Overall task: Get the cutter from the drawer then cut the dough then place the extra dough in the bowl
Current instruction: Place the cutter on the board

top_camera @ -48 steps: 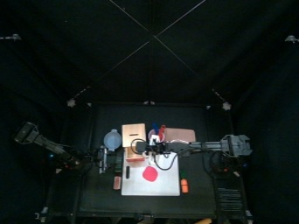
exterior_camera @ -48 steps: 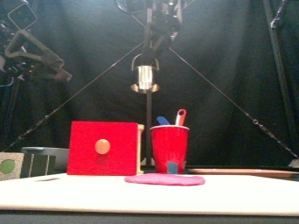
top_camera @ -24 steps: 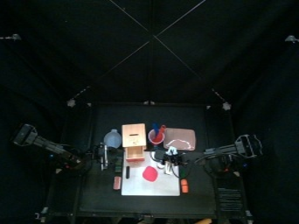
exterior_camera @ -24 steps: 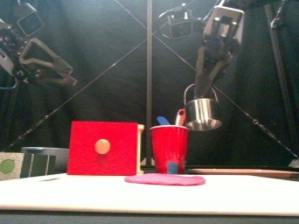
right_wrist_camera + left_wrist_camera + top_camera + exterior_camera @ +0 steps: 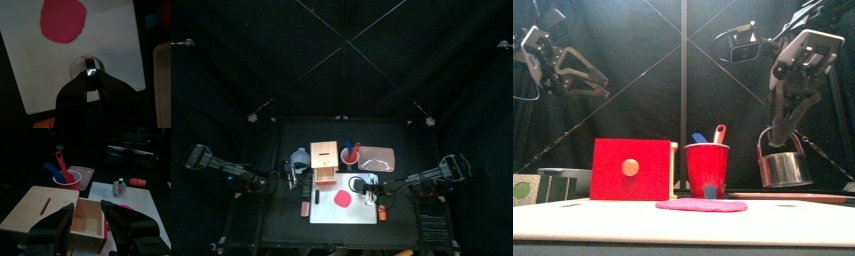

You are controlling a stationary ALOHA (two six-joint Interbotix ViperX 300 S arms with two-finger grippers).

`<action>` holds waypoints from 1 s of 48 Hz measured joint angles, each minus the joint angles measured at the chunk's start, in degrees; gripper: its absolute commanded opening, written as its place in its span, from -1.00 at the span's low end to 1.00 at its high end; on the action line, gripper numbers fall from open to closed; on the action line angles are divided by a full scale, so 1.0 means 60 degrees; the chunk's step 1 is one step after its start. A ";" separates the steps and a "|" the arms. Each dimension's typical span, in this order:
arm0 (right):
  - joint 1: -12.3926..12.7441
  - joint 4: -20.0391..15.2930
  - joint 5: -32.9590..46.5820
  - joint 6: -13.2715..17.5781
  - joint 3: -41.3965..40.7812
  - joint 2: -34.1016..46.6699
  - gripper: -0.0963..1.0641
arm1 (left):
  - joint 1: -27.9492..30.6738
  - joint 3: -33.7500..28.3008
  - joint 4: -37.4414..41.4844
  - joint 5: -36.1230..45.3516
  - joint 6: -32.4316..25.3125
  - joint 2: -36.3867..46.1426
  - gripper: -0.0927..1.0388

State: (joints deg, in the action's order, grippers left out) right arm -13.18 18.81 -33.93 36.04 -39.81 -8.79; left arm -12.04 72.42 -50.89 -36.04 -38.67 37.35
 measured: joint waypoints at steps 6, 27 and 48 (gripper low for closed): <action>-0.0029 0.0059 0.0044 0.0293 -0.0088 0.0220 0.01 | 0.0146 -0.0015 0.0000 0.0000 0.0000 0.0000 0.64; -0.0205 0.0674 0.0044 0.1465 -0.0146 0.0498 0.23 | 0.0205 -0.0029 -0.0161 0.0000 0.0000 0.0000 0.64; -0.0425 0.1143 -0.0352 0.1714 0.0381 0.0498 0.47 | 0.0352 -0.0029 -0.0454 0.0000 0.0000 0.0000 0.65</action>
State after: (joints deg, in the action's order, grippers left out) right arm -15.73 25.66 -36.04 46.32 -37.53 -5.80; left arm -9.93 72.25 -53.61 -36.04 -38.67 37.35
